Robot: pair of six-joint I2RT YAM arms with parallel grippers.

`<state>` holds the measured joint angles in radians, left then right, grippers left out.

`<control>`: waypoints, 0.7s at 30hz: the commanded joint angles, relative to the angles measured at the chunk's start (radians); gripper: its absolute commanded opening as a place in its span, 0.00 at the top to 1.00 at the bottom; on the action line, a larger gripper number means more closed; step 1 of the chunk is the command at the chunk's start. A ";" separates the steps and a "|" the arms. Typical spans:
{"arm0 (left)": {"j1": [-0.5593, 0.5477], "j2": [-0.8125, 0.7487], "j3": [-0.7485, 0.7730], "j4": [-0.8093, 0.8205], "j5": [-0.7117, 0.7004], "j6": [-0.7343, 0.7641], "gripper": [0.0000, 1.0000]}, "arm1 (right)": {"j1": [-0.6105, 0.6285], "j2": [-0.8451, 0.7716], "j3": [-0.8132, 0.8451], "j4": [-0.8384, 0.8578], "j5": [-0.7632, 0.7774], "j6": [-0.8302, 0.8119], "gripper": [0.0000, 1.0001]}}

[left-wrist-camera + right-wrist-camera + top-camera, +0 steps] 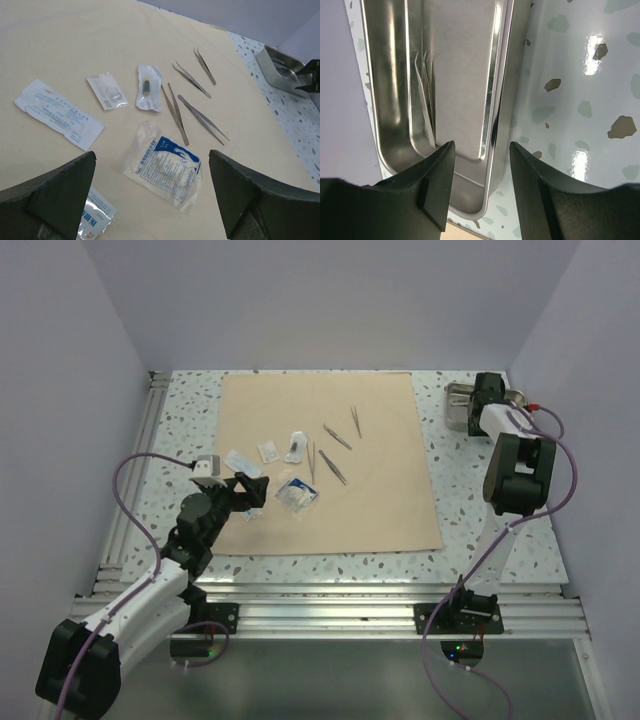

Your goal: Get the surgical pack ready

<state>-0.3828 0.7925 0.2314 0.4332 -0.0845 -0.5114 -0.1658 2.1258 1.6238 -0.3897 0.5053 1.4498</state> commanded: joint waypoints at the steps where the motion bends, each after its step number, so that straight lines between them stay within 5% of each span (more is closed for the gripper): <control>1: -0.005 0.008 0.008 0.059 0.002 0.025 0.01 | -0.006 0.028 0.059 -0.011 0.013 0.024 0.49; 16: -0.005 0.010 0.009 0.056 0.000 0.025 0.01 | -0.017 0.039 0.021 -0.002 -0.040 0.015 0.73; 21: -0.007 0.001 0.009 0.050 0.000 0.025 0.01 | -0.037 0.022 -0.013 0.003 -0.089 -0.003 0.93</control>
<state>-0.3828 0.8005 0.2314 0.4328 -0.0849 -0.5106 -0.1814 2.1738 1.6402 -0.3885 0.4419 1.4509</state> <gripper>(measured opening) 0.991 0.109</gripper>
